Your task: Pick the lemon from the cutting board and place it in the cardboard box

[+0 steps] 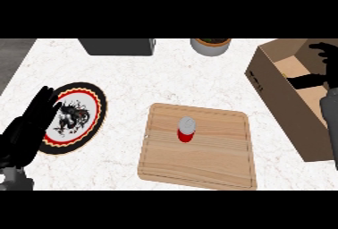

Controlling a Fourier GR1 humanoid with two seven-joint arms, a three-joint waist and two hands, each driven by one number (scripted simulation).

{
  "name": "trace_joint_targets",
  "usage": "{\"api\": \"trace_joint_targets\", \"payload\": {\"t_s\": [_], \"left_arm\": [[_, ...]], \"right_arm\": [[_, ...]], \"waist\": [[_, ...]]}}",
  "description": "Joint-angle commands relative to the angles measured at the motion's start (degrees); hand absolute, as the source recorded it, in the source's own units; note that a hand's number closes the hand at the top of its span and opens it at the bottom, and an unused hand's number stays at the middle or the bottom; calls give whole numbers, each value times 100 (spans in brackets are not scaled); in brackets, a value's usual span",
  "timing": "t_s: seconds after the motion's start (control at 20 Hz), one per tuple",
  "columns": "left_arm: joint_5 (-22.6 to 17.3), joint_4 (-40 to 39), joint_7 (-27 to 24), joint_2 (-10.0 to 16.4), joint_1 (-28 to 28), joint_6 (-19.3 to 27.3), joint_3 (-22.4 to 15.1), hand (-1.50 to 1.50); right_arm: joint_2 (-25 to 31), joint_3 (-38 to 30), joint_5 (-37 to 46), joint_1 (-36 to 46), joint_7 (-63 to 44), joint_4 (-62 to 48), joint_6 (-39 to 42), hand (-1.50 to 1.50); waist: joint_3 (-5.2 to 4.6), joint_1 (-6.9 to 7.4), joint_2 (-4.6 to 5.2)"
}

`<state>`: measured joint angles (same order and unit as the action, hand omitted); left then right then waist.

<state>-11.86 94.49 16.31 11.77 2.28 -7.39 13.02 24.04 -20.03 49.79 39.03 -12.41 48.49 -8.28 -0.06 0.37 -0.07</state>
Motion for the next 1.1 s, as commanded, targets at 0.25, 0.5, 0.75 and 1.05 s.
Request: {"api": "trace_joint_targets", "payload": {"t_s": [0.25,0.5,0.75,1.05], "left_arm": [[9,198,162,-47,-127,89,-5,0],[-73,161,11,25,-218,-160,38,0],[201,-66,55,-172,157,225,-95,0],[200,63,-97,-216,-57,146,-80,0]], "right_arm": [[-119,-1414,-1686,-119,700,763,-849,-150],[30,-1564,-2185,-789,473,1481,-499,-150],[441,-2190,-3143,-1418,925,1728,118,-150],[896,-2328,-3714,-2144,1163,1875,842,-150]], "waist": [[13,-81,-22],[4,-85,-16],[7,-108,-1],[6,-53,0]]}}
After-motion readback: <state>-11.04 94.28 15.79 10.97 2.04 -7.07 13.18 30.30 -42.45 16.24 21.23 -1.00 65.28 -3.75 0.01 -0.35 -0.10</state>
